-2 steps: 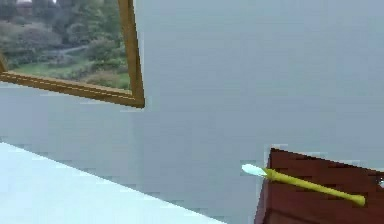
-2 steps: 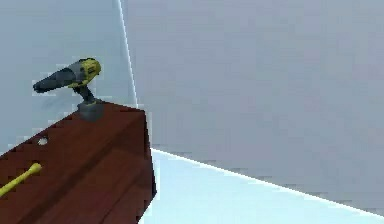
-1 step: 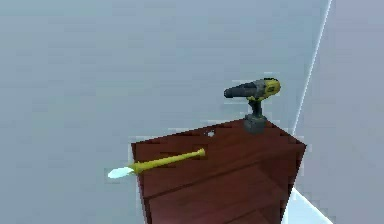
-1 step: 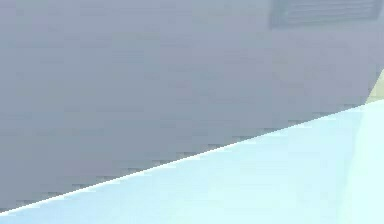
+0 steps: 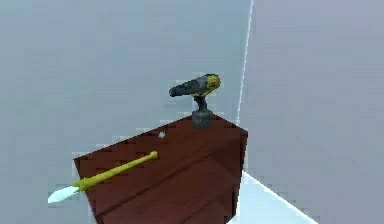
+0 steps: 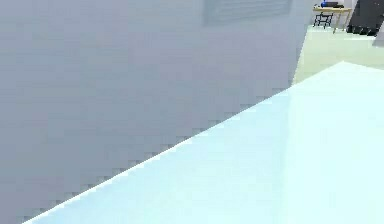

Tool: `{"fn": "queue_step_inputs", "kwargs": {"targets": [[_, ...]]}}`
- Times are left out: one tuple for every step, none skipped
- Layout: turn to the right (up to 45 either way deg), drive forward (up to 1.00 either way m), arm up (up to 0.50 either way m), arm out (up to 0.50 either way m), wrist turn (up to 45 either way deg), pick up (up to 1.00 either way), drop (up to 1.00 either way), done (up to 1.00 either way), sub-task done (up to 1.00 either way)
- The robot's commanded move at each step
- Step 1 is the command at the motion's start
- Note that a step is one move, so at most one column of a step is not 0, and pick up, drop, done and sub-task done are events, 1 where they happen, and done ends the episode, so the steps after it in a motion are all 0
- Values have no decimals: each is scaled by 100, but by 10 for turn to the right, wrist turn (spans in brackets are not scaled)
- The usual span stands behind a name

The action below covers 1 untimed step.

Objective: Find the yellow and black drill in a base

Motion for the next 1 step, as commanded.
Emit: {"fn": "queue_step_inputs", "kwargs": {"targets": [[0,0,0,0,0,0,0,100,0]]}}
